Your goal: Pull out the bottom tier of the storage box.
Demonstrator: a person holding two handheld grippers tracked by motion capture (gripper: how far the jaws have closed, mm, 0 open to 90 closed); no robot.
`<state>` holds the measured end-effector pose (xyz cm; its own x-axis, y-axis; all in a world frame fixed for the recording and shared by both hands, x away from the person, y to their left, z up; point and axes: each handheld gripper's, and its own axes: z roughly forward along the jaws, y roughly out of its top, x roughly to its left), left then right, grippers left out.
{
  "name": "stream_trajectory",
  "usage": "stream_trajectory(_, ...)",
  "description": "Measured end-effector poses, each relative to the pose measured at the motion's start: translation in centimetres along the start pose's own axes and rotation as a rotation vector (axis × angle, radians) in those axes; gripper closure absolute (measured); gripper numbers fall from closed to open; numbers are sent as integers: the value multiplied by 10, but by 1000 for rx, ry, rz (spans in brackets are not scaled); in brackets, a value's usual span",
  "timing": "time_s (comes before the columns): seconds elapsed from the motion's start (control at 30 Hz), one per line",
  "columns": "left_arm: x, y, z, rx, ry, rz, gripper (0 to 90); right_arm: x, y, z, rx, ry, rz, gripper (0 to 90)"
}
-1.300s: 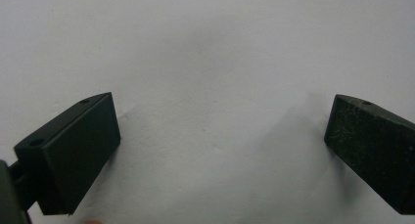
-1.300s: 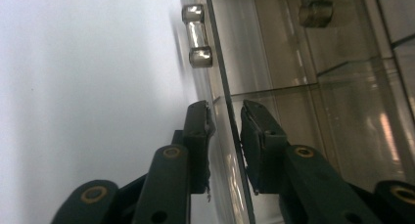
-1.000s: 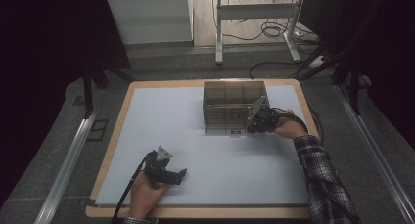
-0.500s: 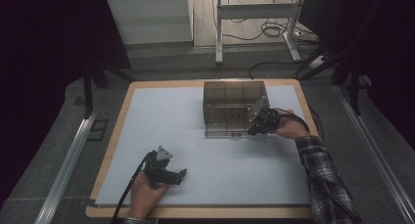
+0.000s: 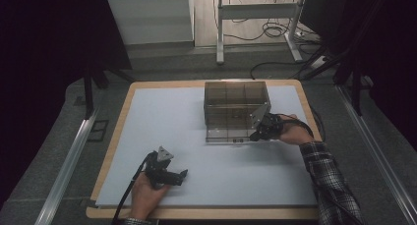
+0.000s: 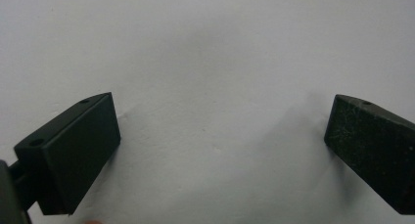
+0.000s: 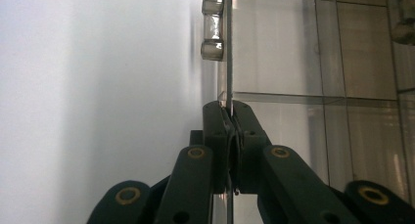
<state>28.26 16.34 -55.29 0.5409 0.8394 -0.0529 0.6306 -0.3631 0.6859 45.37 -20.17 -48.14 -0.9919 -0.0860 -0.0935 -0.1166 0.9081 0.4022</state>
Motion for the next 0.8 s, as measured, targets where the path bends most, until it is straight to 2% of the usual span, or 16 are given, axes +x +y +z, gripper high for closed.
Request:
stream_trajectory(0.2,0,0,0,0,0,0,0,7,0,-1,-12,1,3,862)
stream_trajectory(0.4,0,0,0,0,0,0,0,17,1,2,-14,-19,-9,864)
stream_trajectory(0.5,0,0,0,0,0,0,0,18,1,4,-15,-7,-11,864)
stream_trajectory(0.53,0,0,0,0,0,1,0,18,0,4,-11,-19,-12,866)
stream_trajectory(0.63,0,0,0,0,0,1,0,19,-2,9,-3,-14,-7,865)
stream_trajectory(0.8,0,0,0,0,0,1,0,20,-4,9,-19,-28,-1,845)
